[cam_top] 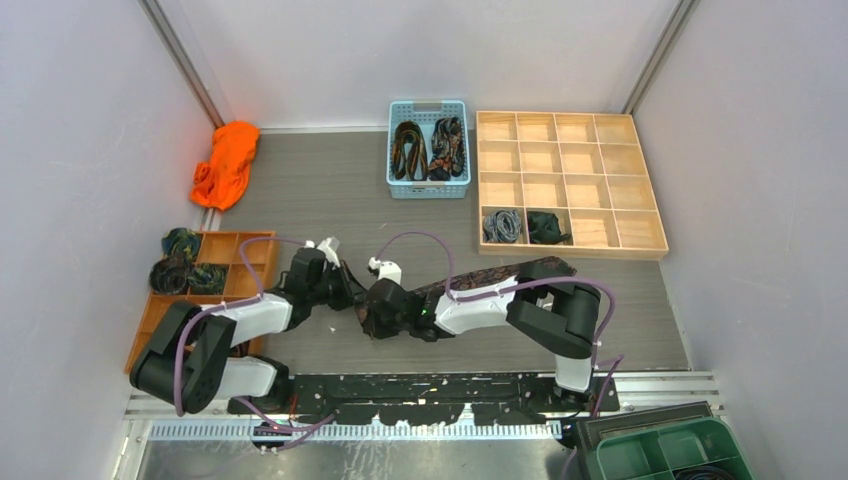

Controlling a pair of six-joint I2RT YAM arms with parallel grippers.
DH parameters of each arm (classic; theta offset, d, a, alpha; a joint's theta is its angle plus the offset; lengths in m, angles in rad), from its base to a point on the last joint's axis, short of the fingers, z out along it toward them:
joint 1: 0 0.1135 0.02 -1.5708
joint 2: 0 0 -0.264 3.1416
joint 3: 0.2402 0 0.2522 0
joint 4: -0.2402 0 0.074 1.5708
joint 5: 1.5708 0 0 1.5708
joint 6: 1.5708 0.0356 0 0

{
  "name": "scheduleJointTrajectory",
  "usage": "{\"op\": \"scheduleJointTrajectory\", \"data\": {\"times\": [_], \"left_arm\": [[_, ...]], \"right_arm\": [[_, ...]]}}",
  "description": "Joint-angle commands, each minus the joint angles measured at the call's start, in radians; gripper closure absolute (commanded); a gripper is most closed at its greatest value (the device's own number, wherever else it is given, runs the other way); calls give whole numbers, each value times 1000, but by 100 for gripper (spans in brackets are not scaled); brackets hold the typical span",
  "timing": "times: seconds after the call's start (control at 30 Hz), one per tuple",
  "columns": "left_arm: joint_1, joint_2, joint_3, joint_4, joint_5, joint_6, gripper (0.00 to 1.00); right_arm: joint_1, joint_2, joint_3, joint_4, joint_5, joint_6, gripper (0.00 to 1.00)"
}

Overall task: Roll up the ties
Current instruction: Roll the tie at the center of the board.

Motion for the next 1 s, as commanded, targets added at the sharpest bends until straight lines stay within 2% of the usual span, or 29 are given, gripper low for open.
{"op": "scheduleJointTrajectory", "data": {"times": [0.0, 0.23, 0.37, 0.43, 0.5, 0.67, 0.97], "left_arm": [[0, -9, 71, -225, -120, 37, 100], [0, -130, 356, -525, -406, 29, 100], [0, -315, 487, -694, -579, 29, 100], [0, -461, 522, -767, -652, 31, 100], [0, -583, 539, -838, -715, 37, 100], [0, -800, 587, -1008, -789, 44, 100], [0, -898, 619, -1153, -835, 40, 100]], "right_arm": [[-7, -20, -14, -127, 46, -43, 99], [3, -211, 1, -362, 161, -84, 96], [5, -316, 67, -556, 287, -101, 89], [6, -311, 142, -670, 343, -123, 86], [10, -275, 232, -764, 376, -160, 84], [43, -132, 445, -862, 382, -248, 67], [139, 204, 827, -1032, 456, -385, 41]]}}
